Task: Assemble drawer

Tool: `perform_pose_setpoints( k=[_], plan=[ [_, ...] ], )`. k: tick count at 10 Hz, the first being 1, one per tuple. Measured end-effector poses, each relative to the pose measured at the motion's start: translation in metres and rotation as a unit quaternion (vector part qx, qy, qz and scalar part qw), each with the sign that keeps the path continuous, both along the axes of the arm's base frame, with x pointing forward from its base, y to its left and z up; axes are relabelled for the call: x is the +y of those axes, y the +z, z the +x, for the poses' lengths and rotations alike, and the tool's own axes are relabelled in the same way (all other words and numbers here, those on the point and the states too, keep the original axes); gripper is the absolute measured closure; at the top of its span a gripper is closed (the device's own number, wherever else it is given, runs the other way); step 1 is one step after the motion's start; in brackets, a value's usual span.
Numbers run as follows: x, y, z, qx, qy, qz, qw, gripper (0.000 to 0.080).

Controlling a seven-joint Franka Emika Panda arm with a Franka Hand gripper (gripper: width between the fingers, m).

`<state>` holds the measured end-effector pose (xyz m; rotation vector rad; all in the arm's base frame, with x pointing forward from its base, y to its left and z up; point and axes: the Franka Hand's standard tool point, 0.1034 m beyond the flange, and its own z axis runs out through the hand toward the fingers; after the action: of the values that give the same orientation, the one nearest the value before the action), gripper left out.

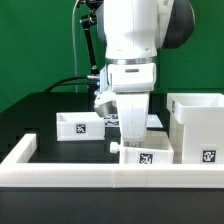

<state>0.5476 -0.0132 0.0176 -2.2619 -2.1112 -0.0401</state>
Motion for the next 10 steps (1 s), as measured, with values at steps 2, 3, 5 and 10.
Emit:
perform_pose_setpoints(
  k=[2,3,5,10],
  plan=[
    [0.002,-0.002,-0.002,-0.004,0.0,0.001,1.0,0.0758],
    [0.006,-0.004,-0.004,-0.012,0.003,0.002,1.0,0.0758],
    [0.008,-0.004,-0.007,-0.01,0.01,0.002,1.0,0.0758],
    [0.011,-0.005,-0.008,-0.01,0.018,0.0,1.0,0.0758]
  ],
)
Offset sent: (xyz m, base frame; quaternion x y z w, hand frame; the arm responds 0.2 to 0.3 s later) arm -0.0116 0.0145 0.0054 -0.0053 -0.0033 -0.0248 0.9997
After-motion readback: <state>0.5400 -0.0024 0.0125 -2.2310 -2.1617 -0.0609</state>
